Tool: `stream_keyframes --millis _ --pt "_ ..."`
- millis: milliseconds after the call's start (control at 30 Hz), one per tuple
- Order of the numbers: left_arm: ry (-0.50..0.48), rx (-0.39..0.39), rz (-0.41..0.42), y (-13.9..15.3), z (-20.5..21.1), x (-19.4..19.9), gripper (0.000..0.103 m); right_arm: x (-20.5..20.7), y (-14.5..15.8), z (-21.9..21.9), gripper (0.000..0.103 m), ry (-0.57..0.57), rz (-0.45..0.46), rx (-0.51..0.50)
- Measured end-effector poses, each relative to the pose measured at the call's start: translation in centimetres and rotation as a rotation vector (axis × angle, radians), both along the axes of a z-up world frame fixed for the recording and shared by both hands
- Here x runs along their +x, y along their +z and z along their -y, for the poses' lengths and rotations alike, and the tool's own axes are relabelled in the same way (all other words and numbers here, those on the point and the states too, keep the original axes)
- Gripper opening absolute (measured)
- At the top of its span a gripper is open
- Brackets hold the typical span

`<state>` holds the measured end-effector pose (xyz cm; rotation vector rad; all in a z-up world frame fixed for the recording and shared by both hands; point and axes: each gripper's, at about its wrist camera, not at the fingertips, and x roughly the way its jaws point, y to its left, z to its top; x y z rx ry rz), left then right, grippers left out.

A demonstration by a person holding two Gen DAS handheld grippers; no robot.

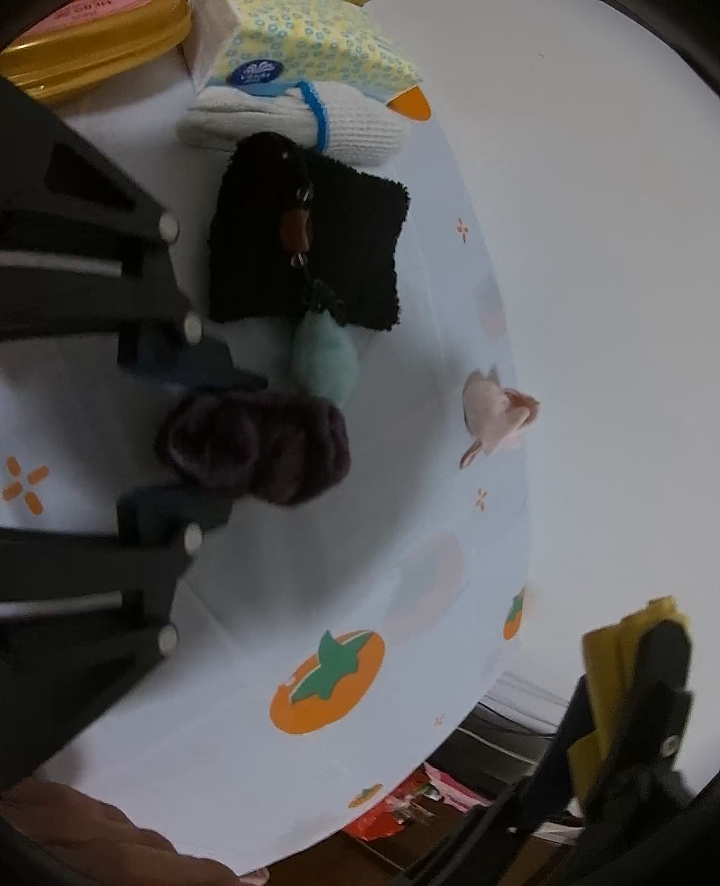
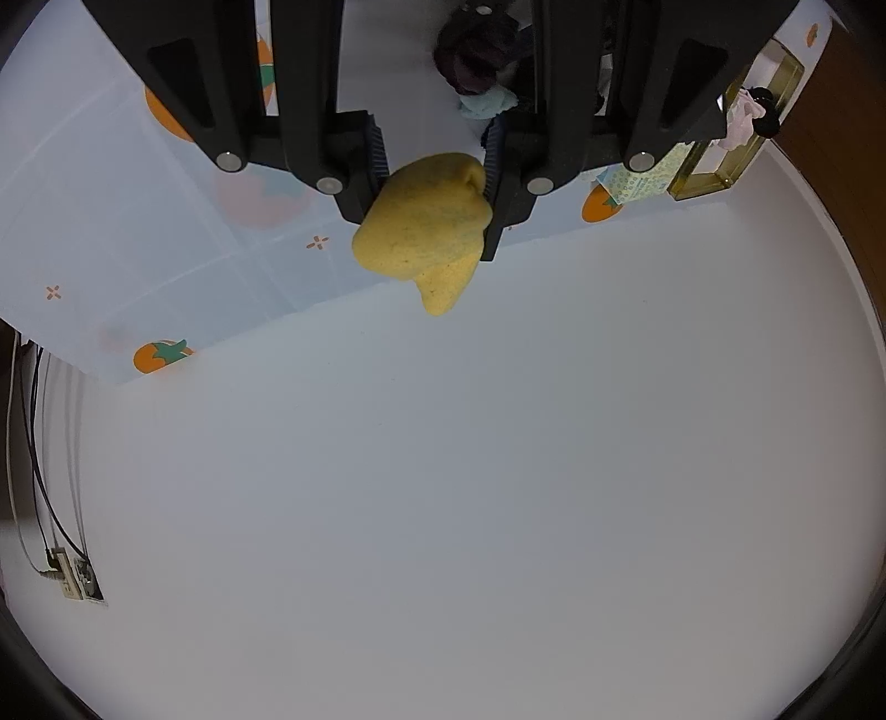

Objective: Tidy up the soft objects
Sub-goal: 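Carry the yellow cloth and purple scrunchie over the gold tray with both grippers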

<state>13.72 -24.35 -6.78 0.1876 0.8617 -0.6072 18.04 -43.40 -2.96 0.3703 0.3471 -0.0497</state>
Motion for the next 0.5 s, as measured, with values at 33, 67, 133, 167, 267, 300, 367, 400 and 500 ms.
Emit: stream_keyframes --millis 33,67,133,167,267,300,367,400,500 --pt "0.001 -0.015 -0.005 0.0 -0.2 0.0 0.023 0.1 0.0 -0.1 0.031 -0.003 0.000 -0.006" --pt "0.005 -0.029 -0.004 0.1 -0.5 0.1 0.023 0.1 0.0 -0.2 0.031 -0.006 0.000 -0.011" --pt "0.009 -0.076 0.014 0.6 -1.2 -0.2 0.023 -0.2 -0.5 -0.2 0.031 -0.013 -0.005 -0.019" --pt "0.009 -0.108 0.037 1.0 -1.6 -0.5 0.023 -0.4 -0.5 -0.2 0.031 -0.009 -0.007 -0.020" --pt "0.024 -0.204 0.136 2.5 -3.4 -1.9 0.023 -0.9 -0.4 -0.8 0.031 -0.015 -0.016 -0.035" --pt "0.034 -0.220 0.163 2.8 -3.9 -2.1 0.023 -0.9 -0.4 -1.0 0.031 -0.017 -0.018 -0.044" --pt "0.073 -0.195 0.239 3.3 -4.5 -2.7 0.023 -1.1 -0.4 -1.3 0.031 -0.025 -0.019 -0.064" --pt "0.093 -0.181 0.270 3.5 -4.9 -3.1 0.023 -1.2 -0.4 -1.5 0.031 -0.026 -0.017 -0.070" --pt "0.150 -0.160 0.305 3.7 -6.0 -3.0 0.023 -1.2 -0.4 -1.9 0.031 -0.034 -0.010 -0.098"
